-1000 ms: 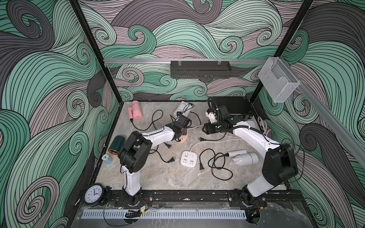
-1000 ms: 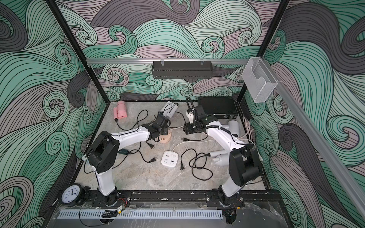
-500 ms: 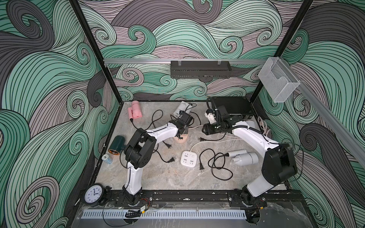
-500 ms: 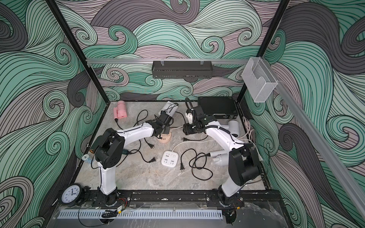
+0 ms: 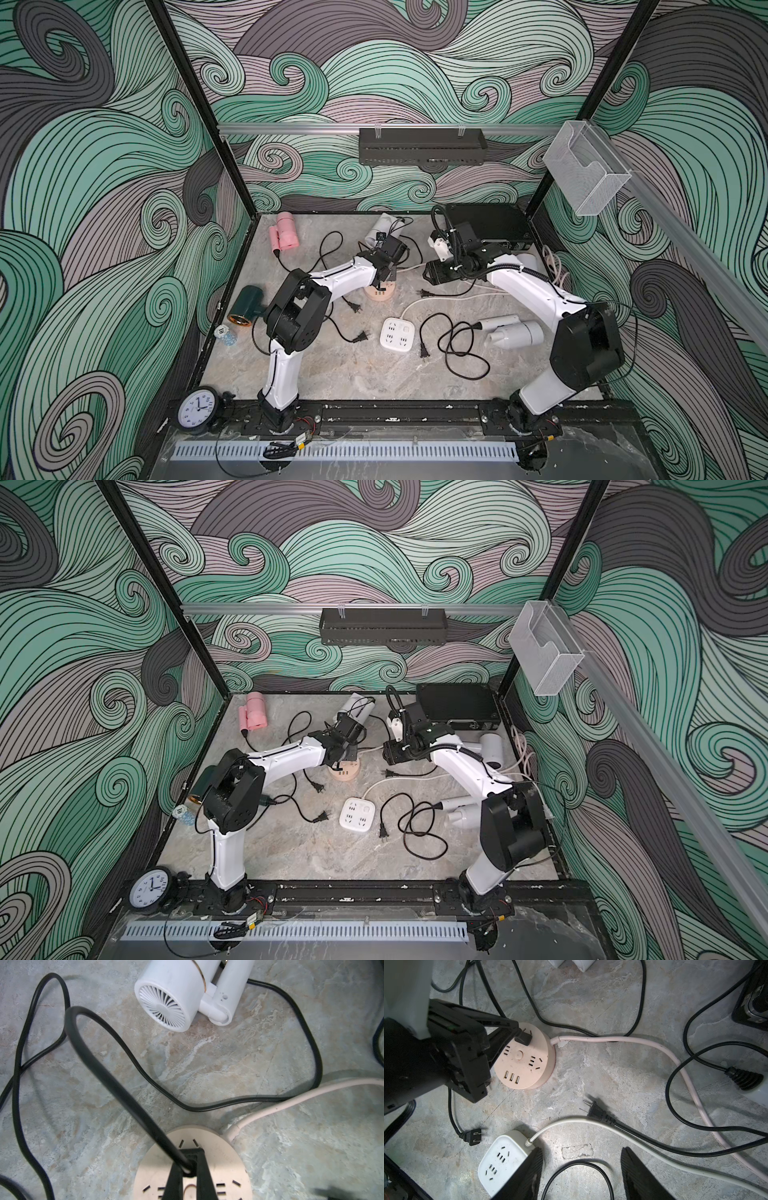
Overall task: Charge the blow dryers
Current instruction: Insert the plug into the socket.
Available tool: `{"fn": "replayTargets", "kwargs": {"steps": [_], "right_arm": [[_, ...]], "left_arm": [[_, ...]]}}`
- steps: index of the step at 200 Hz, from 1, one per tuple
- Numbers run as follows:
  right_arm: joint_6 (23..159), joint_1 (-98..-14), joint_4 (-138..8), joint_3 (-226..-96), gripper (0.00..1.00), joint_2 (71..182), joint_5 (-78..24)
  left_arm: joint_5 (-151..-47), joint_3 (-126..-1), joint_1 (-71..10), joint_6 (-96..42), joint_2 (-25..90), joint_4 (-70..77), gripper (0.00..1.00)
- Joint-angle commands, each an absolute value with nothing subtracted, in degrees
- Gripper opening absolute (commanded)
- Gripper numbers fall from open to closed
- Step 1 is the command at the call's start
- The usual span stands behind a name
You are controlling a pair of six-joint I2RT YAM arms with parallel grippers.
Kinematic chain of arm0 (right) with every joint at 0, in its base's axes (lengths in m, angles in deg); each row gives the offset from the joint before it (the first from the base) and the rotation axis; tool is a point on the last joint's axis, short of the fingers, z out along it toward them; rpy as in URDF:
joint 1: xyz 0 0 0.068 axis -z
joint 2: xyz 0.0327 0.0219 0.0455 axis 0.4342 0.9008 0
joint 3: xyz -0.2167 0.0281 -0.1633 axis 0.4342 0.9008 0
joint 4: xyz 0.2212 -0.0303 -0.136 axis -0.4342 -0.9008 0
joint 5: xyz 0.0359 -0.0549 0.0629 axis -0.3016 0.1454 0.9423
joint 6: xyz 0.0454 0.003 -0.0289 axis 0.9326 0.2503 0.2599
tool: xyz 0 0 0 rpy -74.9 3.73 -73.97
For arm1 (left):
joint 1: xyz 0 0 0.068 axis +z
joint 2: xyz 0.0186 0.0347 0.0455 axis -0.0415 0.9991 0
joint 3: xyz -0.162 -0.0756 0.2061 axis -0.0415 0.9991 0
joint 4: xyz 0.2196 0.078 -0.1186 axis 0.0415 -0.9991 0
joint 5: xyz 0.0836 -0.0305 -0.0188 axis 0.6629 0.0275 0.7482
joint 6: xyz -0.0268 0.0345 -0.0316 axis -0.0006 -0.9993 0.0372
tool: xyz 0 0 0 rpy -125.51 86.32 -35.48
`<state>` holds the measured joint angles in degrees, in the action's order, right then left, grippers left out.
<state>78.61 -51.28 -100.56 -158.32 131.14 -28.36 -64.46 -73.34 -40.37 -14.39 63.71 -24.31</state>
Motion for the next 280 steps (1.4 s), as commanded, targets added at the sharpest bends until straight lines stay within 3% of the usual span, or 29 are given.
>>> {"fn": "replayTargets", "kwargs": {"steps": [1, 156, 211, 259, 280], "right_arm": [[77.92, -51.84, -101.55, -159.86, 0.62, 131.38, -29.13], [77.86, -53.16, -102.6, -161.06, 0.62, 130.21, -29.06], [77.86, -53.42, -102.71, -161.94, 0.62, 131.05, -28.59], [77.29, -53.62, -103.83, -163.25, 0.63, 131.51, -28.19], [77.29, -54.01, -104.0, -163.98, 0.63, 131.6, -27.93]], "left_arm": [[-70.4, -68.87, -40.78, -13.47, 70.66, -37.71, 0.0], [-74.11, -71.2, -39.6, -11.56, 67.26, -43.29, 0.0], [-76.85, -75.47, -38.02, -12.08, 66.7, -43.27, 0.16], [-76.85, -76.68, -37.76, -12.83, 63.49, -42.9, 0.41], [-77.48, -76.51, -37.54, -13.46, 61.55, -43.75, 0.43]]}}
